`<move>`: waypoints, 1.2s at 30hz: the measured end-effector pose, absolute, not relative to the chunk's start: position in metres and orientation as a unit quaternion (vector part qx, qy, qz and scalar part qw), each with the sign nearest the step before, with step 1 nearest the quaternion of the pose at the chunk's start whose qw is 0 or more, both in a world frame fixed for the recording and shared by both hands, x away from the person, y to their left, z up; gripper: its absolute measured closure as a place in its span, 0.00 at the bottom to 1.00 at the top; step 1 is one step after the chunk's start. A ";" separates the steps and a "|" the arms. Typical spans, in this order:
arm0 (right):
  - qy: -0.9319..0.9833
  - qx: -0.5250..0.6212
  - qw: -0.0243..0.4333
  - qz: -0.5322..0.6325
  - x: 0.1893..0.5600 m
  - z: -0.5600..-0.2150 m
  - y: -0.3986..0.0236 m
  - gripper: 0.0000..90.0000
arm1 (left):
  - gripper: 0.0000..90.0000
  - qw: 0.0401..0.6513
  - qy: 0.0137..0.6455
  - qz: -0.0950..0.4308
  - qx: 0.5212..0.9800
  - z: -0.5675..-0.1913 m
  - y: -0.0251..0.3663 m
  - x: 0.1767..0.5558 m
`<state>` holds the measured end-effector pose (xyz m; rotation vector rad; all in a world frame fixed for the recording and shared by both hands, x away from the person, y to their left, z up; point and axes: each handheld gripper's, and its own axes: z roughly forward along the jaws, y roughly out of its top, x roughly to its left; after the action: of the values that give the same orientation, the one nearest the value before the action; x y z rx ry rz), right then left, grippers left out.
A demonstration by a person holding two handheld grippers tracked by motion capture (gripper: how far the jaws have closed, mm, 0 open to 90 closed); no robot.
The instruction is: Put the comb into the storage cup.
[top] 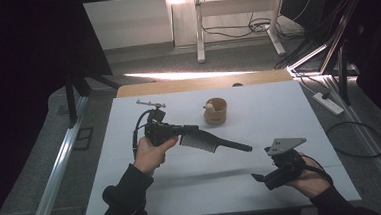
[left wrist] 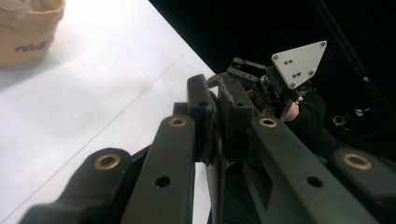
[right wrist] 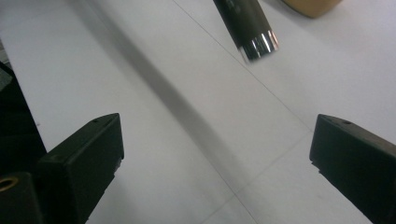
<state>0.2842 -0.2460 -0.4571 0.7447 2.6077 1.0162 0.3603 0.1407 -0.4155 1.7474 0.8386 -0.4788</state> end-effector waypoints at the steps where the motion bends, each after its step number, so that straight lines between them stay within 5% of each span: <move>1: 0.893 0.260 0.121 0.347 0.285 -0.458 -0.247 0.02 | 0.93 0.542 0.354 -0.199 0.736 -0.415 0.142 0.361; 36: 0.868 0.352 0.122 0.329 0.271 -0.462 -0.290 0.00 | 0.93 0.534 0.396 -0.159 0.730 -0.400 0.169 0.394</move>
<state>0.2708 -0.2897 -0.4616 1.0289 2.5331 0.9598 0.3943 0.1690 -0.3999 1.7395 0.9433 -0.3780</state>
